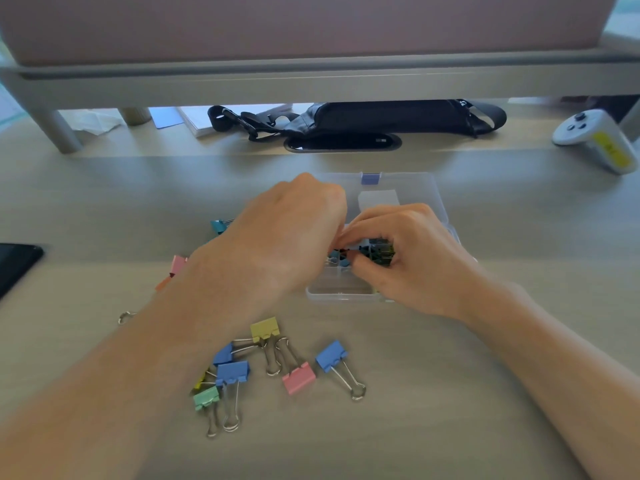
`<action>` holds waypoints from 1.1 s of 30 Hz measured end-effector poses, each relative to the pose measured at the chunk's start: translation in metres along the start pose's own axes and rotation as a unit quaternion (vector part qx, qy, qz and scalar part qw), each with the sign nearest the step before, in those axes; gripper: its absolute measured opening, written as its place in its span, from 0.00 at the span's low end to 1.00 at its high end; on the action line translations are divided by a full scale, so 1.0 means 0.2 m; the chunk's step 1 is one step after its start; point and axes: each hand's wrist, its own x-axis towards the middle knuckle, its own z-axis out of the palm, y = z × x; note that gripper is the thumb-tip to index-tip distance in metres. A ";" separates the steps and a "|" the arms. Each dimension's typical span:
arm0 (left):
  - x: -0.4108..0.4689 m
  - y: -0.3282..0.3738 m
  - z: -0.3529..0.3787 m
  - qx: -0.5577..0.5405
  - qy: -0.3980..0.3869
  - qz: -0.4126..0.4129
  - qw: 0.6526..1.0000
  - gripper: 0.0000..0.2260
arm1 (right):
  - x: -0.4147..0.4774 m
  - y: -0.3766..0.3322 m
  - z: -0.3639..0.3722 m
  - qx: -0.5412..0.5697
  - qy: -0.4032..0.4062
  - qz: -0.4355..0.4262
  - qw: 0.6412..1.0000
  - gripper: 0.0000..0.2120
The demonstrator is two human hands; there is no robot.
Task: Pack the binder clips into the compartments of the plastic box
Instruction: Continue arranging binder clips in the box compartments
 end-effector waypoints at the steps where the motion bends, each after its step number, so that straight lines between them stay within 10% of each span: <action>1: 0.00 0.00 0.00 -0.006 0.003 -0.005 1.000 0.09 | 0.00 0.00 0.00 0.003 0.005 0.003 1.000 0.11; 21: -0.04 -0.13 0.06 -0.215 0.033 -0.004 0.976 0.14 | 0.00 -0.02 0.01 -0.057 -0.018 -0.030 0.998 0.13; 33: 0.03 -0.03 0.02 -0.094 0.026 -0.034 0.995 0.11 | 0.01 -0.02 0.04 -0.080 -0.018 -0.057 0.995 0.17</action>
